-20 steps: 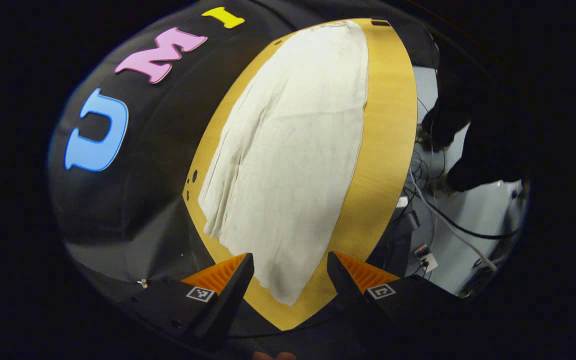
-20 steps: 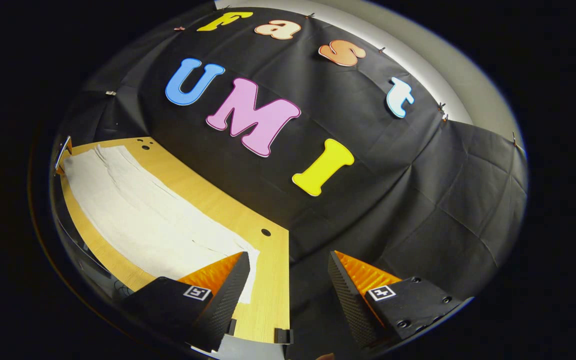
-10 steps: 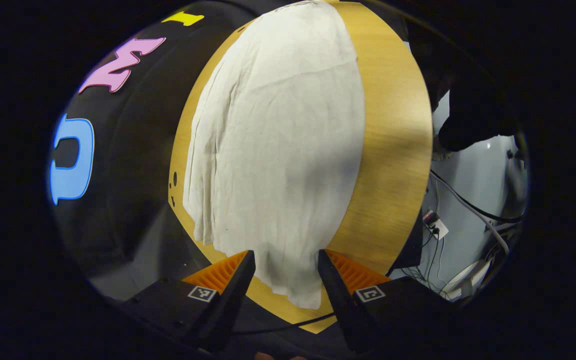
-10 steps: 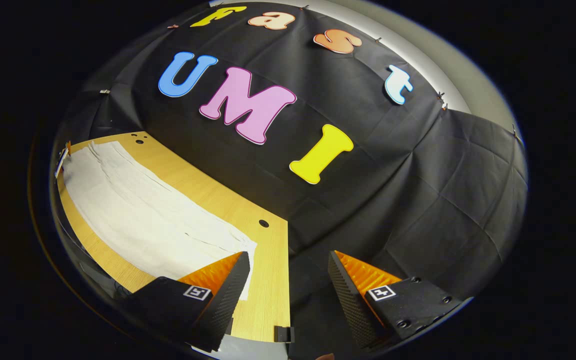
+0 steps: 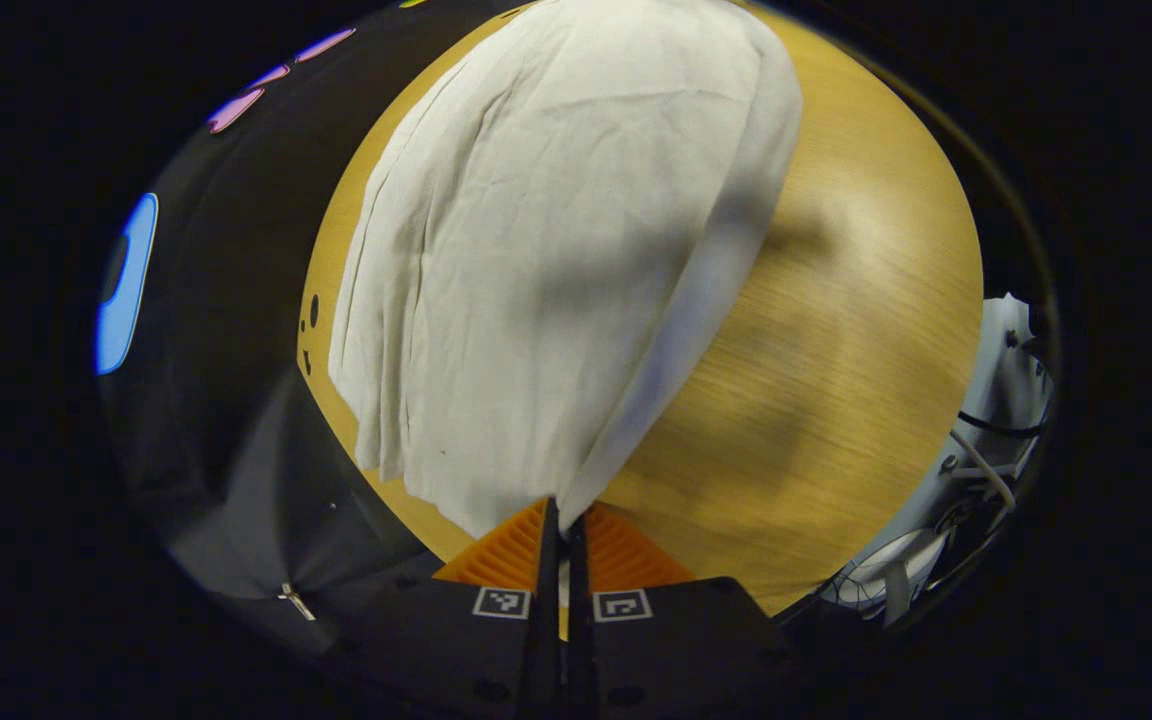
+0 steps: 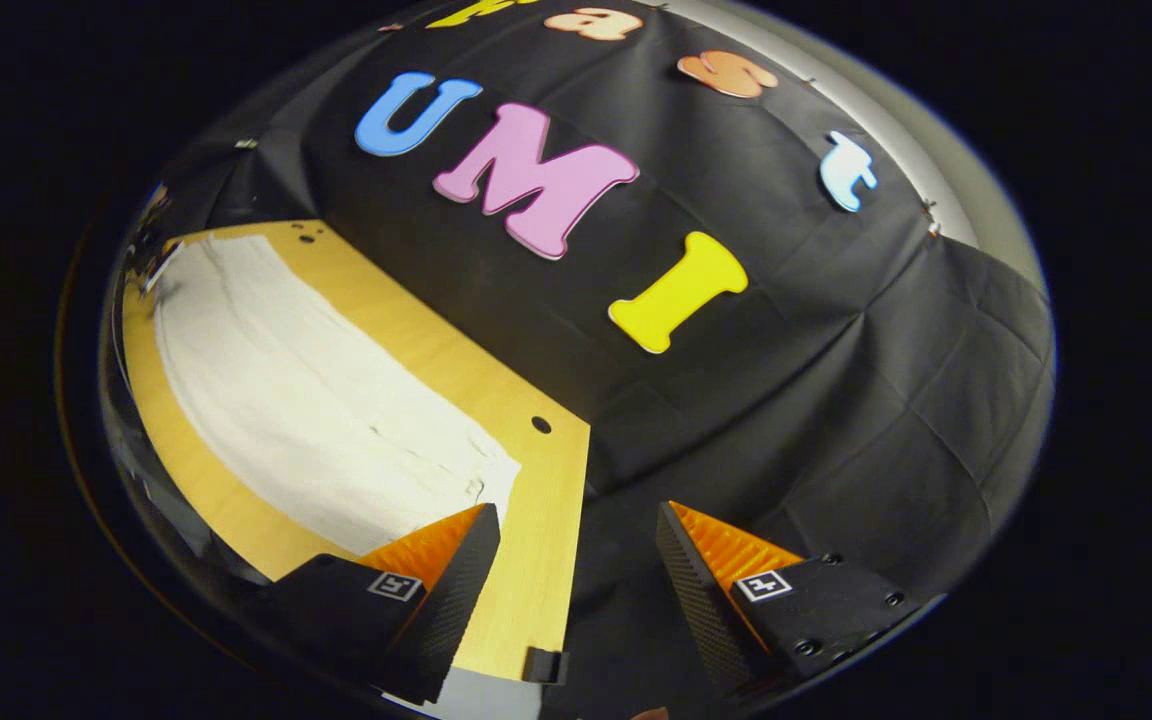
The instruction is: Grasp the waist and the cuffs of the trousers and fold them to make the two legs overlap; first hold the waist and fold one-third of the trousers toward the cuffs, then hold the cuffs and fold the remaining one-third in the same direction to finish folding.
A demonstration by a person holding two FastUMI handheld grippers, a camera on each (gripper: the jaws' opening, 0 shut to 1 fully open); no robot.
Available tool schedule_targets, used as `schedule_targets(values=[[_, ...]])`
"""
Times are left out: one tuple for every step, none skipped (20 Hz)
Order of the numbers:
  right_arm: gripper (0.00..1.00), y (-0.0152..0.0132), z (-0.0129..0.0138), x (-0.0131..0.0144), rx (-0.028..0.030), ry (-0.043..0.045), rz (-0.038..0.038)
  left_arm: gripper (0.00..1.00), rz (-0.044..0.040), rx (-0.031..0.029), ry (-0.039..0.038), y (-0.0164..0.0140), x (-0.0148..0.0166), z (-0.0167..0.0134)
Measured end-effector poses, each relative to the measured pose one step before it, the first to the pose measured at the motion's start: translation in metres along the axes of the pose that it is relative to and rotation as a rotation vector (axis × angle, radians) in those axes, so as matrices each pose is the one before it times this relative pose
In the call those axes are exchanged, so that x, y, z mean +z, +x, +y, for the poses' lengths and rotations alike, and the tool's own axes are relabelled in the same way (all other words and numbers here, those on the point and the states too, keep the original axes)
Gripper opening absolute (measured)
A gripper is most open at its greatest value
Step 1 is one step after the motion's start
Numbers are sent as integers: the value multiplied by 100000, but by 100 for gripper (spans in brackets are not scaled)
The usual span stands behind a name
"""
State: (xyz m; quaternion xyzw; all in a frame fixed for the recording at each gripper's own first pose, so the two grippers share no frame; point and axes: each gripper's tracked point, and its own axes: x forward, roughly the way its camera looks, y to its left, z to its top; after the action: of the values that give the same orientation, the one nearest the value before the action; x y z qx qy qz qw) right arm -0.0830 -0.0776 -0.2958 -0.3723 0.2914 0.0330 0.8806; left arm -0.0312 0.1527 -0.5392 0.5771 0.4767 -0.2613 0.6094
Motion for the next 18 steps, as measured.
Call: schedule_targets(values=[[97, 563, 800, -959, 3018, -6081, 1378, 8, -380, 315, 368, 67, -92, 88], [97, 666, 895, -1058, 2980, -6311, 1586, 6, -72, 158, -63, 35, 48, -38], [97, 782, 844, -1160, 3562, -6242, 1673, 6, -168, -139, -627, -8, -28, 11], [97, 1038, 1307, -986, 4175, -5322, 1275, 6, 406, -433, -1159, 13, 9, -38], [97, 863, 1447, -966, 4921, -3179, 726, 6, 349, -515, -855, -9, -3, -3], [98, 929, 1739, -1215, 5325, -2098, 1021, 6, 633, -423, -67, -3, 61, -18], [97, 1235, 1184, -1038, 3924, -2302, 1378, 6, 640, -250, 713, -38, -80, 31], [96, 671, 569, -1248, 2848, -3643, 1808, 6, 597, -113, 915, 9, 29, -23], [96, 989, 523, -835, 2066, -3779, 1092, 6, 671, -88, 609, -47, -20, 8], [96, 1132, 560, -499, 2091, -4055, 641, 6, 636, -131, -34, 21, 61, -46], [96, 1093, 467, -153, 2323, -3925, 87, 6, 576, -263, -492, -17, -80, 20], [96, 1197, 621, -107, 2709, -3878, -374, 6, 536, -298, -708, 38, -5, -4], [96, 984, 532, -24, 2703, -3677, -328, 6, 402, -264, -653, -29, 31, 32], [96, 802, 457, 22, 2564, -3131, -514, 6, 509, -221, -465, 33, 84, 0], [96, 639, 259, 119, 2237, -2160, -627, 6, 470, -195, -97, -57, -108, -31], [96, 818, 322, -32, 2375, -1291, -296, 6, 538, -165, 204, 34, 45, 8], [96, 717, 217, -62, 2372, -758, -78, 6, 314, -169, 182, -12, 22, -6], [96, 890, 219, -125, 2458, -867, 56, 6, 541, -198, 16, 38, 23, -16]])
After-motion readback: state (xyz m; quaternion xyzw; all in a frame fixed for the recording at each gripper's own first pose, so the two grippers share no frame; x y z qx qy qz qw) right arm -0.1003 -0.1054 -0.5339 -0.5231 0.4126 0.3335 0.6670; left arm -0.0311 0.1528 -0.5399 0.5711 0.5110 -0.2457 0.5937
